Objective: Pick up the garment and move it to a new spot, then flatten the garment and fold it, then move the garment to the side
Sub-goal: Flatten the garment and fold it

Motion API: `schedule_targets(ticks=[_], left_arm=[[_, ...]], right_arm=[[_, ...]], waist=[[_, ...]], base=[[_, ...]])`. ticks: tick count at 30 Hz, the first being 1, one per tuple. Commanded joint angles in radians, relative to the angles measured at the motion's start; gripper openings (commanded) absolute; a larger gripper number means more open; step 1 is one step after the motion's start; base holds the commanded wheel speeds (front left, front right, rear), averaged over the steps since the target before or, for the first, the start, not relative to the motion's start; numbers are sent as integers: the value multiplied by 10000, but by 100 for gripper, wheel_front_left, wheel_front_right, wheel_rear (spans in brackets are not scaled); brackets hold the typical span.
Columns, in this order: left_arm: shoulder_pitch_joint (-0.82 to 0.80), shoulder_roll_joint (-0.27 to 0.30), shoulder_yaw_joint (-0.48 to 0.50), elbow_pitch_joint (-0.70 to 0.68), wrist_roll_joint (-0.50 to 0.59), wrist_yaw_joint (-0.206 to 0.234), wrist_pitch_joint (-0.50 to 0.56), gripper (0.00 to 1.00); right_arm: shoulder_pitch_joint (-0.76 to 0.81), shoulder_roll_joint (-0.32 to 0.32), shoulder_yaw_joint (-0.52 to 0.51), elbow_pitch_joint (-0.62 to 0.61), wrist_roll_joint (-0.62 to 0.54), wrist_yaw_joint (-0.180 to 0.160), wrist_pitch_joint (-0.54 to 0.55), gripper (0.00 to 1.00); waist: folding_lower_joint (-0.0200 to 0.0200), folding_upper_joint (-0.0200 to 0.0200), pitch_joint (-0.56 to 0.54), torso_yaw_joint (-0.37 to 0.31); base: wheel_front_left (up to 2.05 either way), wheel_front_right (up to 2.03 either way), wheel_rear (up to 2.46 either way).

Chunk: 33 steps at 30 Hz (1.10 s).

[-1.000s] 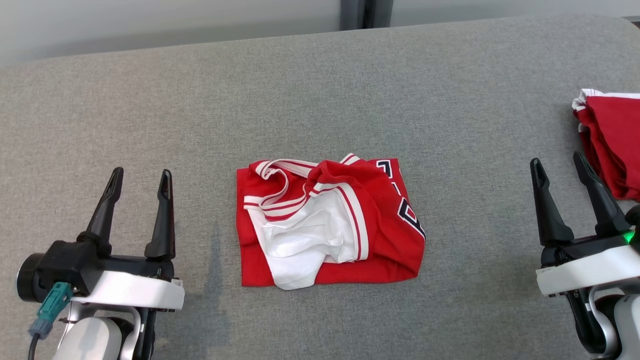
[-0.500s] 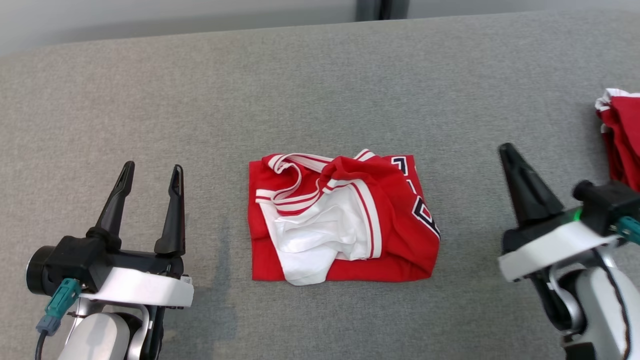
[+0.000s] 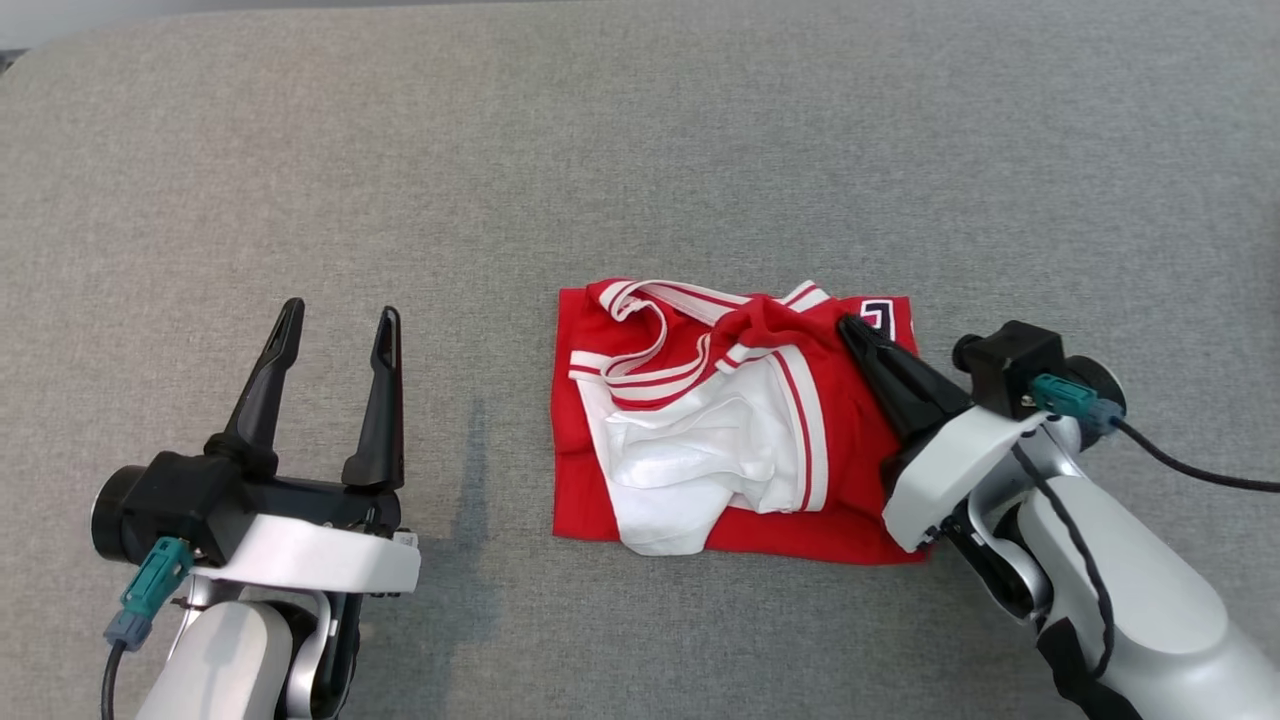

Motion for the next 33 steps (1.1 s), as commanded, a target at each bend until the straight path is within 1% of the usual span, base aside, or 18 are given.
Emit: schedule_targets(ticks=[1,3,4,5,7,13,14,21,28,33], left_arm=[[-182,-18,26,47,-35,-51,-72,100],[-206,-37,33,106,-41,-70,-100,100],[-206,-37,33,106,-41,-70,-100,100],[-216,-45,66,150,-61,-75,-145,100],[-197,-48,101,202,-58,-57,-173,100],[-232,-43,140,272,-61,-91,-229,100],[-232,-43,140,272,-61,-91,-229,100],[-219,-34,181,312,-60,-149,-274,100],[-183,-24,179,328,-61,-164,-277,100],[-119,-11,179,319,-74,-144,-290,100]], right_arm=[[-209,-64,282,269,178,-4,-122,0],[-356,-90,684,544,370,-4,-209,0],[-356,-90,684,544,370,-4,-209,0],[-436,-83,1078,697,603,-4,-317,0],[-477,-75,1472,783,839,-4,-387,0],[-532,-71,2409,574,1370,-4,-653,0],[-532,-71,2409,574,1370,-4,-653,0],[-145,-103,3051,-245,1682,-4,-845,0],[271,-103,3587,-1006,1840,-4,-492,0],[566,-169,3785,-1483,1954,-4,-280,0]], waist=[[0,0,60,84],[0,0,81,107],[0,0,81,107],[0,0,96,95],[0,0,92,53],[0,0,106,-66],[0,0,106,-66],[0,0,144,-159],[0,0,144,-215],[0,0,94,-261]], base=[[0,0,0],[0,0,0],[0,0,0],[0,0,0],[0,0,0],[0,0,0],[0,0,0],[0,0,0],[0,0,0],[0,0,0]])
